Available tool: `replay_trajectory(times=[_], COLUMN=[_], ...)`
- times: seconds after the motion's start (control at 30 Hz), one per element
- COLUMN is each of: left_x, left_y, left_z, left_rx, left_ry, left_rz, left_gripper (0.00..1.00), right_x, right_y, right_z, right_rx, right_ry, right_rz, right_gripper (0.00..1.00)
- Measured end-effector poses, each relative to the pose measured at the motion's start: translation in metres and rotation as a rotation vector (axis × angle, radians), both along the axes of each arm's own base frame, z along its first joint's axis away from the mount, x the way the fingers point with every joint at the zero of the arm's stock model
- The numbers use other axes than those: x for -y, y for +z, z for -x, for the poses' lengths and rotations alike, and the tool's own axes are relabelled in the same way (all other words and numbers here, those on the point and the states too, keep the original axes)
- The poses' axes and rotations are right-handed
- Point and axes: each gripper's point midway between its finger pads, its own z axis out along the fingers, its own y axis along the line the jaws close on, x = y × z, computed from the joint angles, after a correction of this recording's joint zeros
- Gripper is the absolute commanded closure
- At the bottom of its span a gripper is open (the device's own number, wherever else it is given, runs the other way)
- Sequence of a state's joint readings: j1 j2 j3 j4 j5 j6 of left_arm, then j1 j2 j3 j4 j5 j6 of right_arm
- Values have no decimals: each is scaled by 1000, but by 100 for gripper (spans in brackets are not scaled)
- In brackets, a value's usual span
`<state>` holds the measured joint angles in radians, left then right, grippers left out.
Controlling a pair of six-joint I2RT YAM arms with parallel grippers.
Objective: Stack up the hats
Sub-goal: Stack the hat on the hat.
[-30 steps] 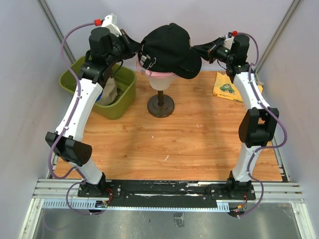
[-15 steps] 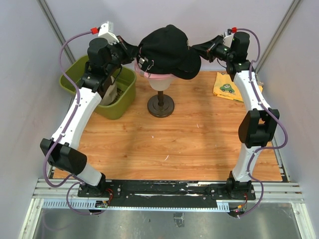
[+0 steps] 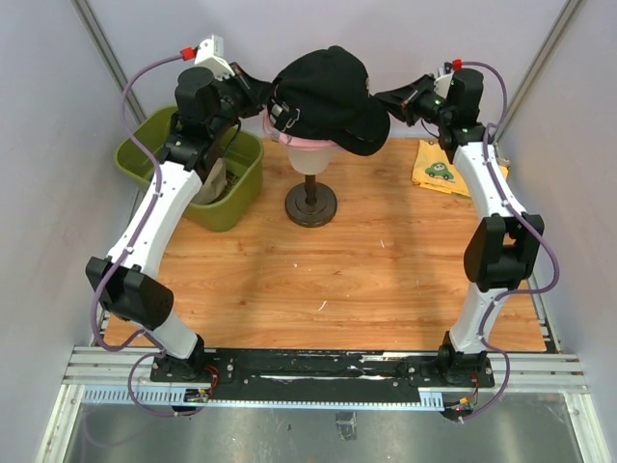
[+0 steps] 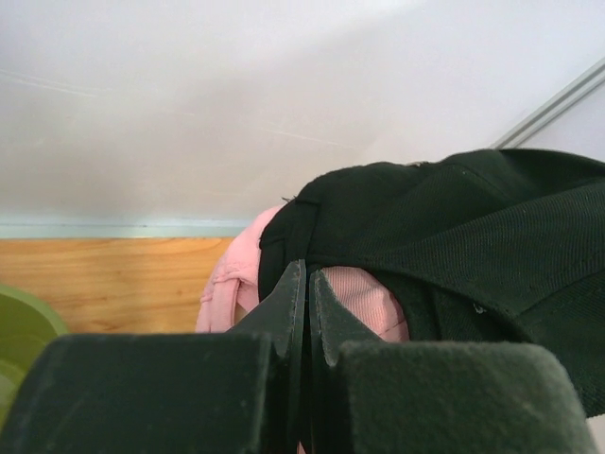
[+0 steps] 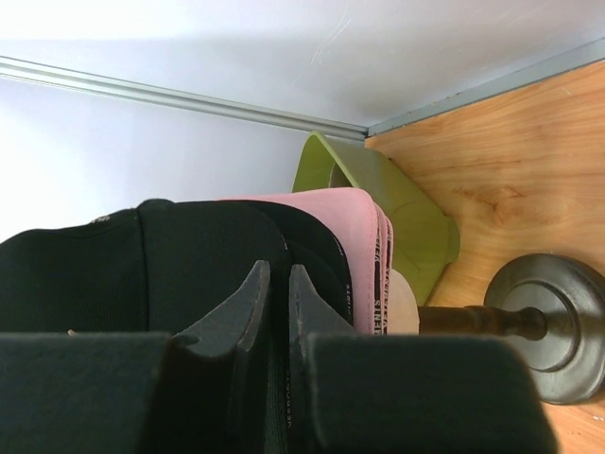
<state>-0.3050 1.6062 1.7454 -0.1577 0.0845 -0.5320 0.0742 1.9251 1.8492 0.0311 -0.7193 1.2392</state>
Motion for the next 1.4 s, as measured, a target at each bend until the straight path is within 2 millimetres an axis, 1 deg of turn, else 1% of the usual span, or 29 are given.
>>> replay_trajectory(times=[0.2, 0.37, 0.63, 0.7, 0.77, 0.87, 0.93, 1.03, 1.1, 1.13, 1.27, 1.4], left_x=[3, 5, 4, 3, 2, 0, -2, -8, -10, -11, -12, -16], left_y=[0, -1, 2, 2, 3, 2, 2, -2, -4, -4, -5, -3], left_z=[-13, -18, -20, -20, -19, -17, -16, -16, -16, -16, -14, -12], left_rx=[-6, -7, -7, -8, -9, -16, -21, -37, -42, -44, -48, -45], left_ry=[2, 0, 5, 12, 17, 24, 27, 42, 49, 50, 53, 59], left_rz=[-3, -4, -4, -4, -4, -6, -8, -9, -7, -5, 1, 13], left_gripper=[100, 99, 99, 95, 89, 82, 73, 67, 60, 57, 48, 47], right_x=[8, 12, 13, 12, 12, 12, 16, 21, 23, 23, 25, 26], right_y=[-4, -2, 0, 1, 2, 1, -1, -13, -25, -27, -28, -27], right_z=[20, 34, 32, 31, 30, 29, 26, 22, 20, 19, 19, 19], right_rx=[17, 36, 43, 42, 43, 36, 29, -15, -56, -64, -75, -74], right_ry=[-42, -68, -76, -72, -71, -74, -87, -99, -103, -103, -106, -114], right_rz=[18, 27, 29, 28, 27, 21, 22, 24, 27, 28, 30, 42], right_gripper=[99, 99, 99, 94, 84, 73, 69, 66, 65, 65, 65, 65])
